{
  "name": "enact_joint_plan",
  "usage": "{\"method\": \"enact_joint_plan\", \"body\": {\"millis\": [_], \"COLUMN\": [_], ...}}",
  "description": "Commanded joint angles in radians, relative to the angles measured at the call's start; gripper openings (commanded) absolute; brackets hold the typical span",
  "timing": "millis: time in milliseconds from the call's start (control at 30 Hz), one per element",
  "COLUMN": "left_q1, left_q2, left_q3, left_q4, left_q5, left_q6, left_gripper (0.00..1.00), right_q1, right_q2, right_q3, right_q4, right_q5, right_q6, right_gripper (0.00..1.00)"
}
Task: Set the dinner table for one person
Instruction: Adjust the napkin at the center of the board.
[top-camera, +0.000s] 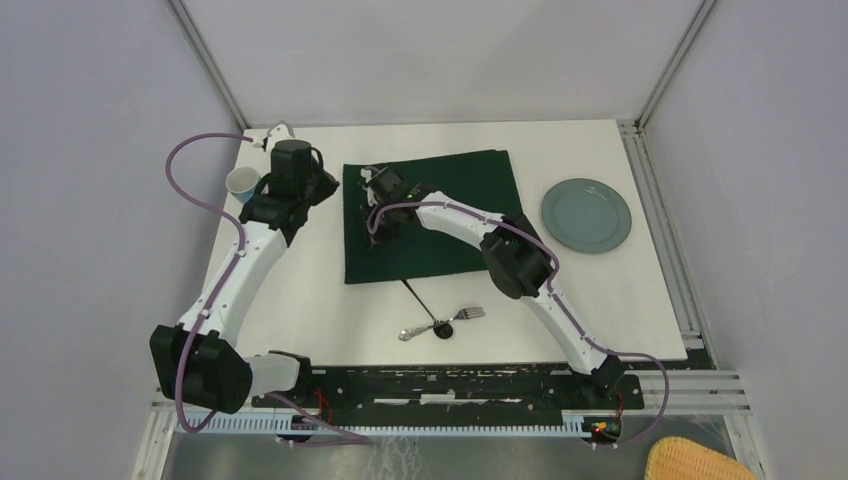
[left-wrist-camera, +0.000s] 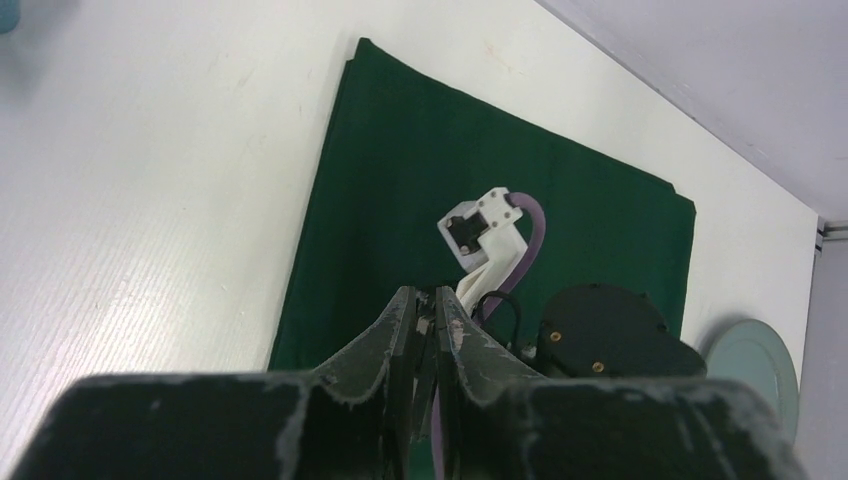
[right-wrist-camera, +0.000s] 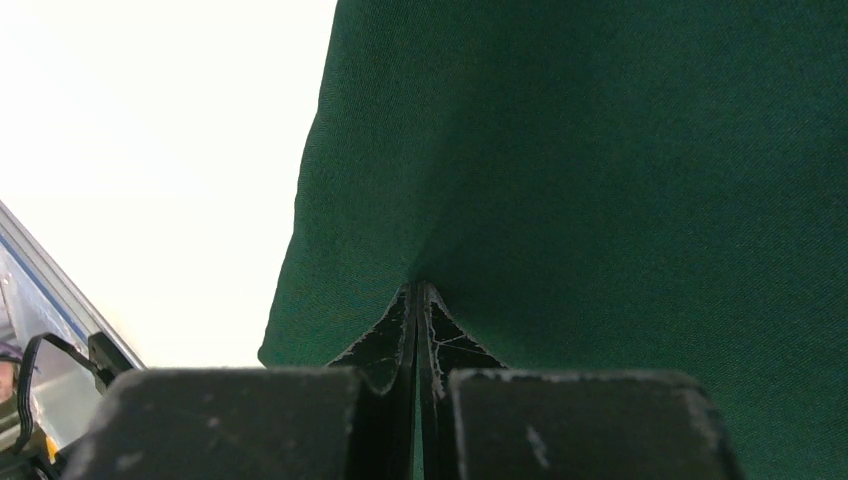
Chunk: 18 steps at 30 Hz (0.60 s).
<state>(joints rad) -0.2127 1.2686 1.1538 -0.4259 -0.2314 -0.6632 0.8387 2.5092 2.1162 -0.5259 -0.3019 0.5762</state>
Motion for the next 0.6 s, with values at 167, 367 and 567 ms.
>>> {"method": "enact_joint_plan", "body": {"millis": [167,367,567], "left_q1": [0.005,0.004,0.006], "left_q2": [-0.022,-0.019,-0.029], "left_q3": [0.056,0.063,0.051], "left_q4": [-0.001,0.001,0.025], "left_q5": [0.005,0.013,0.051], "left_q6": [0.054,0.057,0.053], "left_gripper": [0.21,0.27,0.32], "right_q1": [-0.08,-0.082,-0.08], "right_q2": [0.033,0.003,-0.154], "right_q3": [0.065,0.132,0.056], "right_q4": [-0.049,-0.075,-0.067], "right_q5": [0.111,0.094,0.113], "right_q6": [-0.037,-0.086,-0.086], "right_gripper": [0.01,0.16,0.26]}}
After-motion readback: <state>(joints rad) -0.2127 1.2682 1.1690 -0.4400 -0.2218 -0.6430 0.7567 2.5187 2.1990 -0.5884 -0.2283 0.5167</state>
